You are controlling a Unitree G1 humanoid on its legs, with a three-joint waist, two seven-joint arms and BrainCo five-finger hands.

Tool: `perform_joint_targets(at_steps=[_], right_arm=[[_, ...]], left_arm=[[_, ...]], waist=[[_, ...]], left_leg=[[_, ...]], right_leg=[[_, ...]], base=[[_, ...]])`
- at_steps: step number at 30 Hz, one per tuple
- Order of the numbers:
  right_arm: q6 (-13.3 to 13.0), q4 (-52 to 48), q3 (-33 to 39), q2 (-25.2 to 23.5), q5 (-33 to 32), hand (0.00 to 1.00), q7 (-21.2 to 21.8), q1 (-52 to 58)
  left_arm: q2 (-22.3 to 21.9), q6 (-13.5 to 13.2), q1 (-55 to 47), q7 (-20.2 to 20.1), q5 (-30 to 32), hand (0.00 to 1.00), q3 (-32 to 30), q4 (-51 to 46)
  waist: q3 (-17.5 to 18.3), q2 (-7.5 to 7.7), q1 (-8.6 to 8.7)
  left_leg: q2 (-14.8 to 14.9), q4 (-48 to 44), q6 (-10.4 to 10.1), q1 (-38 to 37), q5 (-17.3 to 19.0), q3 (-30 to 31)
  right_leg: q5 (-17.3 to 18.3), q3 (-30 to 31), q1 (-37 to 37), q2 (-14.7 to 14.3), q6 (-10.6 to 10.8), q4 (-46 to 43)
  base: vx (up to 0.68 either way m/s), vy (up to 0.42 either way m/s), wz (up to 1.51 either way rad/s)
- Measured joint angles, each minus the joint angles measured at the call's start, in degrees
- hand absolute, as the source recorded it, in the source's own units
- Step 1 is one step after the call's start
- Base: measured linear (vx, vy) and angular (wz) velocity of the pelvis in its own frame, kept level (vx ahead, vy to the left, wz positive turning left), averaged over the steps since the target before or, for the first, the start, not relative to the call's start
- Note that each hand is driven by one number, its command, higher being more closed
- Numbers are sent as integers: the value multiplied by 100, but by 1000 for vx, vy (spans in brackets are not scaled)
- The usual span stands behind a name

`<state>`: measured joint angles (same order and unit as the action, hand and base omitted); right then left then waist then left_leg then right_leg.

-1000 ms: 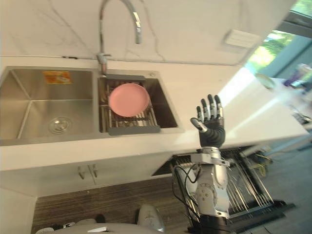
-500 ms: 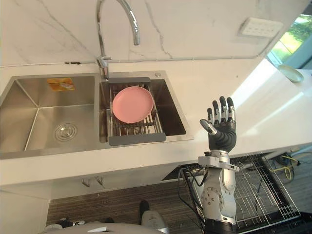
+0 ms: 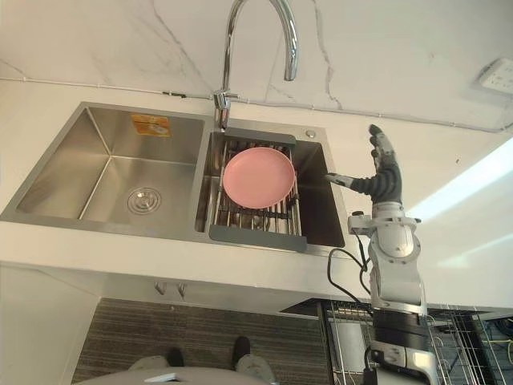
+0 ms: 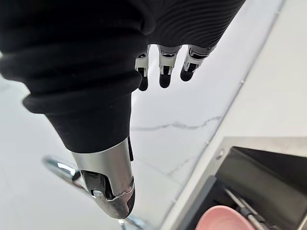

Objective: Walk over to the sink, pick up the cup, carry it to the dishwasher, place the cup inside the dishwasher, then close the dishwasher door

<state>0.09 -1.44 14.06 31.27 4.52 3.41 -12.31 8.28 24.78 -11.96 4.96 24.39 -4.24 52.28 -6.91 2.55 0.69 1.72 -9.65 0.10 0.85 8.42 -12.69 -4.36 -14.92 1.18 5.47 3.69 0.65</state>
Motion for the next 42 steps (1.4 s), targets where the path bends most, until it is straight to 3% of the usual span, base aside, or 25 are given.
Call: perform_joint_targets(at_steps=[6, 8, 18, 27, 32, 42], right_arm=[[-10, 78, -751, 352, 1027, 0, 683, -195], [-122, 181, -970, 364, 1354, 0, 879, -199], [-402, 567, -1640, 411, 2353, 0, 852, -203], [-594, 1264, -2067, 353, 3446, 0, -131, -397], [-569, 1665, -2087, 244, 4025, 0, -581, -441], [-361, 2329, -2266, 31, 4203, 0, -1594, -639]], left_arm=[[63, -170, 234, -75, 284, 0, 333, -2], [94, -181, 237, -163, 346, 0, 449, 3], [190, -138, 252, -345, 504, 0, 736, 5], [247, -136, 264, -401, 510, 0, 898, 2], [249, -138, 263, -423, 514, 0, 905, 1], [266, -233, 203, -445, 520, 0, 893, -59]], waist=[[9, -25, 46], [9, -24, 39], [11, -26, -19], [5, 1, -118], [-6, 22, -211], [-38, 73, -322]], left_leg=[[-30, 182, -17, -4, -157, -13], [-33, 298, -24, -1, -258, -7], [-12, 478, -43, -4, -452, 6], [-24, 489, -35, 9, -478, 42], [-49, 558, -36, 21, -536, 180], [-129, 679, 10, 40, -652, 336]], right_leg=[[-175, -19, -16, -15, -36, 229], [-228, -51, -7, -33, -71, 317], [-286, -167, 25, -72, -108, 428], [-321, -196, 23, -64, -116, 412], [-333, -319, 4, -53, -133, 399], [-355, -462, -16, 13, -117, 396]], base=[[-60, -11, -2], [-66, -25, 4], [-37, -8, 1], [0, 5, 1], [8, 19, 13], [-4, 38, 9]])
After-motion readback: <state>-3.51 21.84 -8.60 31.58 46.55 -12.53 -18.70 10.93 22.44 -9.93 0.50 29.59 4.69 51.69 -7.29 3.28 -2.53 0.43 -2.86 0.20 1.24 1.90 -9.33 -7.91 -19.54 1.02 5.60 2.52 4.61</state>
